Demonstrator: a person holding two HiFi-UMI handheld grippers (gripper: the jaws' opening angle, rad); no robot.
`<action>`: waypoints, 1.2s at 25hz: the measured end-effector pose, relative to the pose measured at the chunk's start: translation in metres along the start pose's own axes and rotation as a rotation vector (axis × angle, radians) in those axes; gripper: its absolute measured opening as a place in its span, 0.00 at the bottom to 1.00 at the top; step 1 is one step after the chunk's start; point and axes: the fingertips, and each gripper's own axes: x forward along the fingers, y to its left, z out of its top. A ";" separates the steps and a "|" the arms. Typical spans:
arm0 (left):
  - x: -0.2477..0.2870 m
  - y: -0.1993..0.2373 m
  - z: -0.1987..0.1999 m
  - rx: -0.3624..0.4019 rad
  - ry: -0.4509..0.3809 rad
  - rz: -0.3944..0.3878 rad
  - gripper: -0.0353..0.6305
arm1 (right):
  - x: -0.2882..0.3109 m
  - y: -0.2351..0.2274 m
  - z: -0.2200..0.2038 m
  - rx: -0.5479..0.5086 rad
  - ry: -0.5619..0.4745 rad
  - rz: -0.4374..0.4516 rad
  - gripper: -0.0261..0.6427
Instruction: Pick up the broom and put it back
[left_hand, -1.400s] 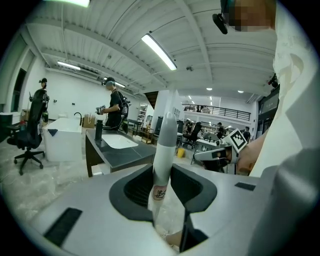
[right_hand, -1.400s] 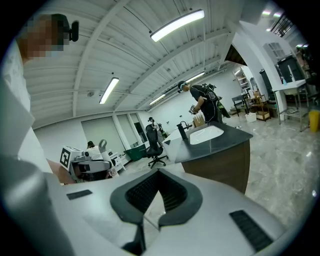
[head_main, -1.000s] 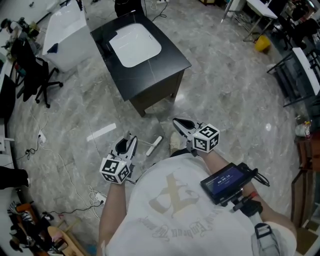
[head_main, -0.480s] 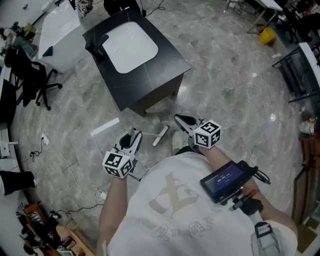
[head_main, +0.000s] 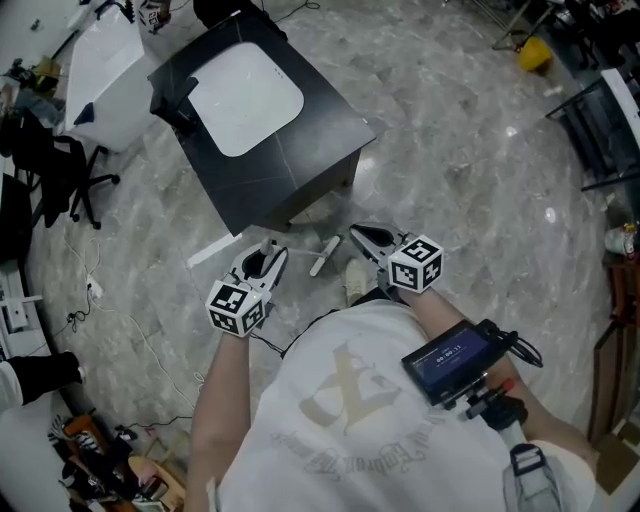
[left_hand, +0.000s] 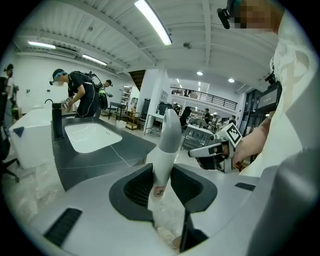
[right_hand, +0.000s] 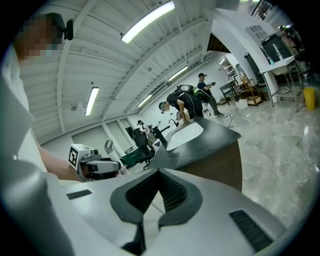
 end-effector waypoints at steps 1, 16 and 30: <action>0.006 0.002 0.000 0.008 0.014 -0.008 0.22 | -0.001 -0.004 -0.001 0.006 0.001 -0.004 0.06; 0.065 0.022 -0.004 0.083 0.173 -0.113 0.22 | -0.019 -0.059 0.016 0.037 0.021 -0.053 0.06; 0.092 0.078 0.010 0.021 0.164 -0.053 0.22 | -0.008 -0.103 0.032 0.058 0.036 -0.046 0.06</action>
